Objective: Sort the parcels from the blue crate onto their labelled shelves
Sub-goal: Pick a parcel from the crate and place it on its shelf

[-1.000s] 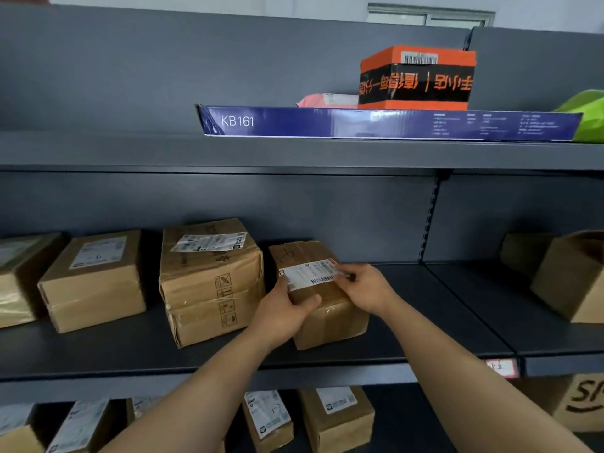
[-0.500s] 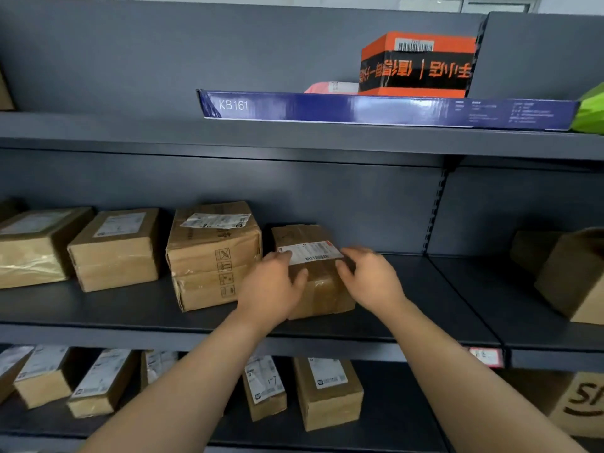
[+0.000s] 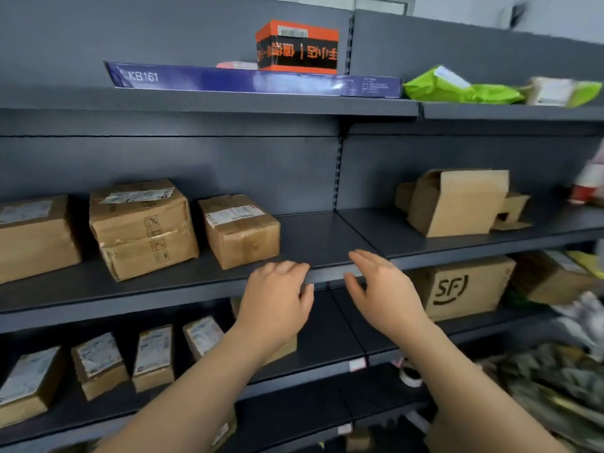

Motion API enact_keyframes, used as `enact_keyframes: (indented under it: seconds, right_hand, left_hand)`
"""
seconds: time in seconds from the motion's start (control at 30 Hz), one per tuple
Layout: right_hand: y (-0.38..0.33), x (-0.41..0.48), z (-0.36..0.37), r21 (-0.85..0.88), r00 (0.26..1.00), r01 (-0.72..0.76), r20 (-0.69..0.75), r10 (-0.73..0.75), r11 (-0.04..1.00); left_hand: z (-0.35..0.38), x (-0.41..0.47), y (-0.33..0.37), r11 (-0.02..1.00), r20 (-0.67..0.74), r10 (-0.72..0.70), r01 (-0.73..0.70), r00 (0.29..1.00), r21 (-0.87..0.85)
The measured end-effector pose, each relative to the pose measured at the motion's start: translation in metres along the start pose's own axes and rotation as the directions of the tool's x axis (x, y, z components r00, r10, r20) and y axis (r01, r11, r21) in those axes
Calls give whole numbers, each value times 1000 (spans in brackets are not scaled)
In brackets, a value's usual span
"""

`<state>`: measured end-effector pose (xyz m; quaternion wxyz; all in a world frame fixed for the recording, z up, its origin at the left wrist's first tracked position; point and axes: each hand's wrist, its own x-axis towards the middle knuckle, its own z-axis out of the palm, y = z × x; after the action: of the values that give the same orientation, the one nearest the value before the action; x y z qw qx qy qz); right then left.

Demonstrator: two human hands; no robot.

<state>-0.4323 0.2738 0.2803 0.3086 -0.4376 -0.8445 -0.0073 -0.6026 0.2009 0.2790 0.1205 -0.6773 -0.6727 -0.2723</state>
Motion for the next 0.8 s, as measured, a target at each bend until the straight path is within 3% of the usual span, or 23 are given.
enact_keyframes:
  seconds: [0.17,0.33,0.63,0.8]
  right_hand:
    - [7,-97,-29,-130,980,-196,-4,197,972]
    - [4,-204,-62,-236,911,-394,27,411,888]
    - [12,-402,-137,-303,684,-704,-50,727,642]
    - [31,-520,-201,-327,535,-814,-99,839,480]
  left_hand:
    - [8,-45,50,985,131,144,-130,981,-111]
    - [26,-100,101,933,241,336,-286,911,-218]
    - [40,-199,233,767,325,634,-515,702,-383]
    - [40,-257,344,671,338,738,-580,585,-462]
